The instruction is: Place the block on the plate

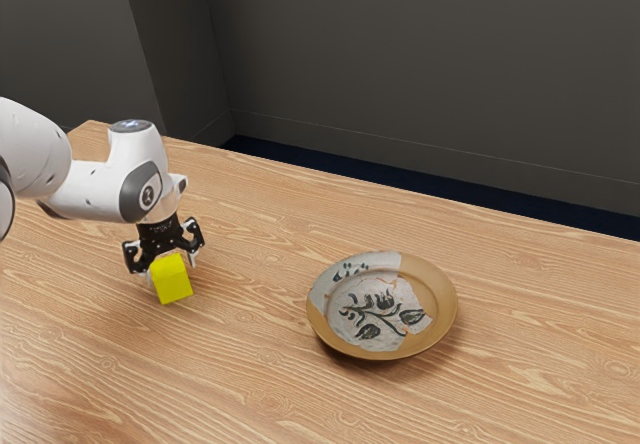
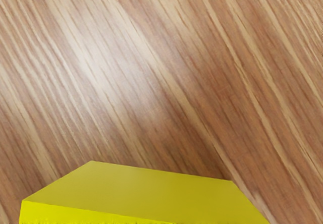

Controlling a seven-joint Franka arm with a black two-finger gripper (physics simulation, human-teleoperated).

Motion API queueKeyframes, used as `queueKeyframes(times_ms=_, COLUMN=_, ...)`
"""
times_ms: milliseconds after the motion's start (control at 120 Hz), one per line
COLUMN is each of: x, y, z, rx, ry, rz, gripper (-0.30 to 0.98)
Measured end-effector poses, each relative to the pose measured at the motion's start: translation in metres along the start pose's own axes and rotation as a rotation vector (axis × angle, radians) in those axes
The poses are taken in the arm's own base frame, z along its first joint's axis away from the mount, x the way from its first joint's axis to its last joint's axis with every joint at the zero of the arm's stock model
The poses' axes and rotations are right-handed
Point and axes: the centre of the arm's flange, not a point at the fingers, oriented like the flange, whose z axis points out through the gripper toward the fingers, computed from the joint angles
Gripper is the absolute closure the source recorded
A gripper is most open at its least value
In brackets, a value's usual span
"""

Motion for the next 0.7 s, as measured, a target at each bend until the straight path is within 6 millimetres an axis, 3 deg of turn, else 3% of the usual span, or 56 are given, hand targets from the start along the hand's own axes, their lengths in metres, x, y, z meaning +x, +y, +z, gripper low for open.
queueKeyframes(times_ms=133, x=0.000, y=0.000, z=0.000, rx=-0.011, ry=-0.006, rz=-0.015, gripper=0.20)
queueKeyframes(times_ms=333, x=0.000, y=0.001, z=-0.003, rx=-0.018, ry=-0.006, rz=-0.027, gripper=0.27)
queueKeyframes(times_ms=467, x=-0.009, y=0.008, z=-0.036, rx=-0.059, ry=0.007, rz=-0.016, gripper=0.32)
queueKeyframes(times_ms=583, x=-0.041, y=0.035, z=-0.073, rx=-0.106, ry=0.021, rz=0.040, gripper=0.34)
queueKeyframes(times_ms=700, x=-0.109, y=0.088, z=-0.107, rx=-0.169, ry=0.019, rz=0.144, gripper=0.35)
